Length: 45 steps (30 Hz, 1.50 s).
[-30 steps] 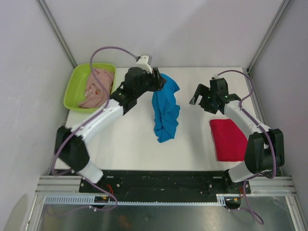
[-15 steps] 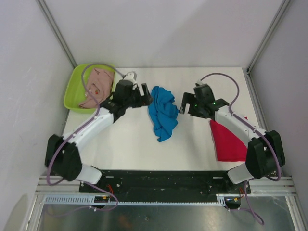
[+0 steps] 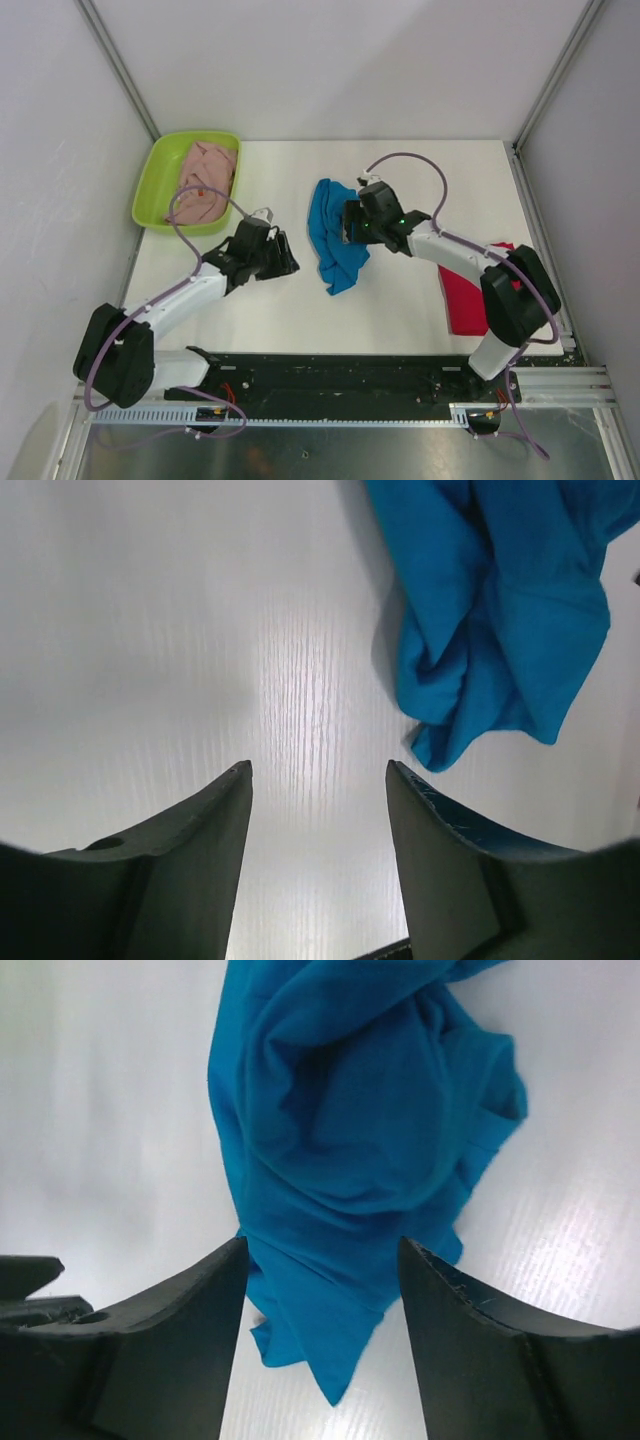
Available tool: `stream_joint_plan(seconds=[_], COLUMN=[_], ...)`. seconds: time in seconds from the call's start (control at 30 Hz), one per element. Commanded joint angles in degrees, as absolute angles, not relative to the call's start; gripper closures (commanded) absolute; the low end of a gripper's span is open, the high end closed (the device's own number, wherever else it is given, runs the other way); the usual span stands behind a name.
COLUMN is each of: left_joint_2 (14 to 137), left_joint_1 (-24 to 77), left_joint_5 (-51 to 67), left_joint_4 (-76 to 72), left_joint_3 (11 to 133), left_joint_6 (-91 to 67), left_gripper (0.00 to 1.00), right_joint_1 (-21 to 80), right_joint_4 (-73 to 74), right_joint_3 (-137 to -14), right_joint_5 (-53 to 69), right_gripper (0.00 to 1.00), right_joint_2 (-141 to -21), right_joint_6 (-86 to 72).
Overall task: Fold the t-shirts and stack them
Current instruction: Move the tshirt to the center of the board, then flatten out the tshirt
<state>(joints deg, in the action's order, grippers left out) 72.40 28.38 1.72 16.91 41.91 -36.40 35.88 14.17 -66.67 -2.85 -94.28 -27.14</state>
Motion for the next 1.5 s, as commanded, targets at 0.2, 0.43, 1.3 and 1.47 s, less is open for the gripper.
stream_joint_plan(seconds=[0.2,0.43,1.3,1.47], left_joint_2=[70.49,73.97,96.82,97.93], left_joint_1=[31.71,36.81,38.09,38.13], left_joint_5=[4.98,5.92,1.22,-3.15], left_joint_4=[15.39,14.19,4.09,6.36], left_joint_3=[39.52,41.42,53.06,53.77], left_joint_6=[-39.46,-40.33,-49.00,-49.44], left_gripper=[0.46,0.49,0.61,0.81], right_joint_1=[42.58,42.85,34.51,31.03], right_joint_4=[13.12,13.57,22.31,22.32], right_joint_3=[-75.71,-78.85,-81.83,-81.88], right_joint_5=[-15.66,-18.72,-17.51,-15.88], right_gripper=[0.38,0.38,1.00,1.00], right_joint_2=[-101.44,-105.00,-105.00,-103.80], right_joint_6=[-20.57,-19.11,-20.74,-21.33])
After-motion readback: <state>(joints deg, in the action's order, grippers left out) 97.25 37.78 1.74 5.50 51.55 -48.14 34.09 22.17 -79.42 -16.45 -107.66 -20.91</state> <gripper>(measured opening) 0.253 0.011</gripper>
